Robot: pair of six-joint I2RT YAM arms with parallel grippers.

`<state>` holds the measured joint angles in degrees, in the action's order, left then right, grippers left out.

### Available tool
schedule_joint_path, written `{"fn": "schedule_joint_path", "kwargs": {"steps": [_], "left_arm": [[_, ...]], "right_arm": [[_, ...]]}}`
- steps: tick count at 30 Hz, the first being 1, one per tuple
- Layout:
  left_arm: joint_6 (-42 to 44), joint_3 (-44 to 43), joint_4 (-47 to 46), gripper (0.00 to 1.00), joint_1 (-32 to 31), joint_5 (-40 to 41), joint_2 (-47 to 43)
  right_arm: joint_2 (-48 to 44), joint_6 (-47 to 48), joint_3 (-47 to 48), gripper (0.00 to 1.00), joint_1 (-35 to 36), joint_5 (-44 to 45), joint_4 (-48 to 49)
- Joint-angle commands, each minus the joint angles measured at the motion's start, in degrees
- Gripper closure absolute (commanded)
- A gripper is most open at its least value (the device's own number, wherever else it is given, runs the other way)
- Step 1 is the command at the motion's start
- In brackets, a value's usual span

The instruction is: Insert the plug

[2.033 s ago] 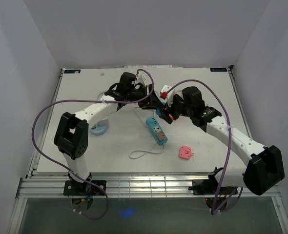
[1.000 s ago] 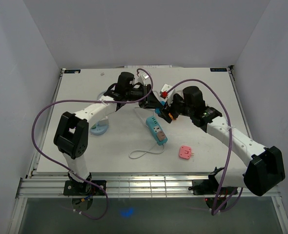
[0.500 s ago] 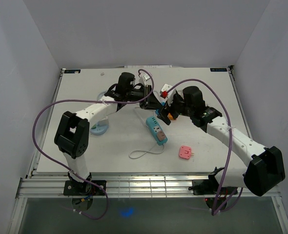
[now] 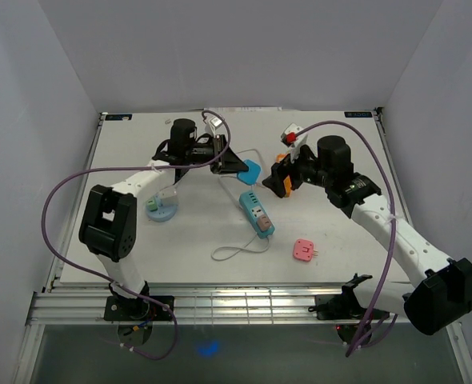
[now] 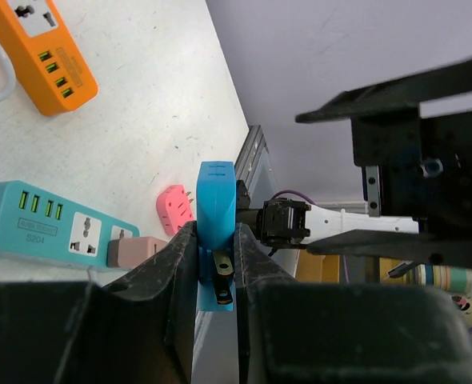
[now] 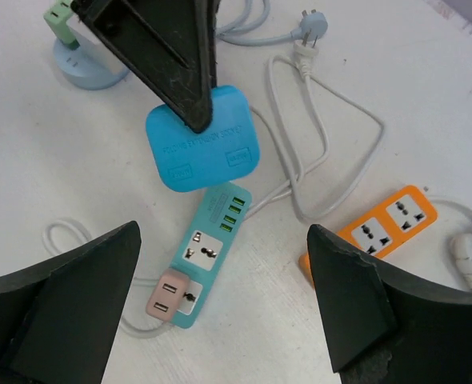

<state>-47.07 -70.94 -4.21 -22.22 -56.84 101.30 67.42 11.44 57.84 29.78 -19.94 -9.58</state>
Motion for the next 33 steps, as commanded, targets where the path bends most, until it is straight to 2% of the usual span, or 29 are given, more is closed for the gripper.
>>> {"fn": "schedule_joint_path", "kwargs": {"steps": [1, 6, 7, 9, 10, 13, 14, 17, 18, 22, 24, 29, 33], "left_arm": [[0.0, 0.1, -4.8, 1.00, 0.5, -3.8, -6.7], [-1.5, 1.6, -9.8, 1.00, 0.7, -3.5, -10.6], [-2.0, 1.9, -11.6, 1.00, 0.7, -3.4, -11.2], [-3.6, 2.6, -13.4, 1.00, 0.7, -3.3, -12.8], [-4.3, 2.9, -15.6, 1.00, 0.7, -3.2, -13.2], [-7.1, 4.1, -20.1, 1.00, 0.7, -3.1, -14.9], [-7.9, 4.4, -21.2, 1.00, 0.7, -3.1, -15.1], [-10.9, 4.8, -24.7, 1.00, 0.7, -3.3, -15.7], [-11.5, 4.8, -25.3, 1.00, 0.7, -3.5, -15.8], [-15.0, 5.3, -30.0, 1.00, 0.7, -4.4, -15.3], [-17.3, 5.7, -31.8, 1.00, 0.7, -5.1, -15.2], [-20.8, 7.0, -37.4, 1.00, 0.7, -5.7, -14.7], [-21.3, 7.2, -38.2, 1.00, 0.6, -5.7, -15.1]], "right_arm": [[1.4, -14.0, 5.3, 0.09, -3.9, -6.3, -0.5], [2.7, -29.5, 5.4, 0.02, -4.9, -12.3, 5.8], [2.2, -31.6, 4.4, 0.01, -4.9, -12.7, 11.4], [0.9, -36.2, 1.6, 0.00, -5.2, -13.1, 16.3], [0.7, -40.5, 1.0, 0.04, -5.3, -13.5, 21.1], [1.2, -47.1, -0.9, 0.07, -5.6, -15.7, 26.7], [1.3, -48.6, -1.5, 0.07, -5.6, -16.6, 31.2], [1.6, -53.2, -3.2, 0.17, -5.6, -17.8, 38.6], [2.0, -53.8, -3.1, 0.25, -5.5, -18.4, 39.6], [3.6, -56.4, -2.3, 0.31, -5.6, -20.8, 43.0], [3.7, -57.6, -2.7, 0.39, -5.6, -21.3, 44.8], [4.6, -59.4, -2.9, 0.37, -5.5, -22.5, 46.8], [5.3, -61.9, -3.9, 0.48, -5.4, -22.9, 50.3]]}}
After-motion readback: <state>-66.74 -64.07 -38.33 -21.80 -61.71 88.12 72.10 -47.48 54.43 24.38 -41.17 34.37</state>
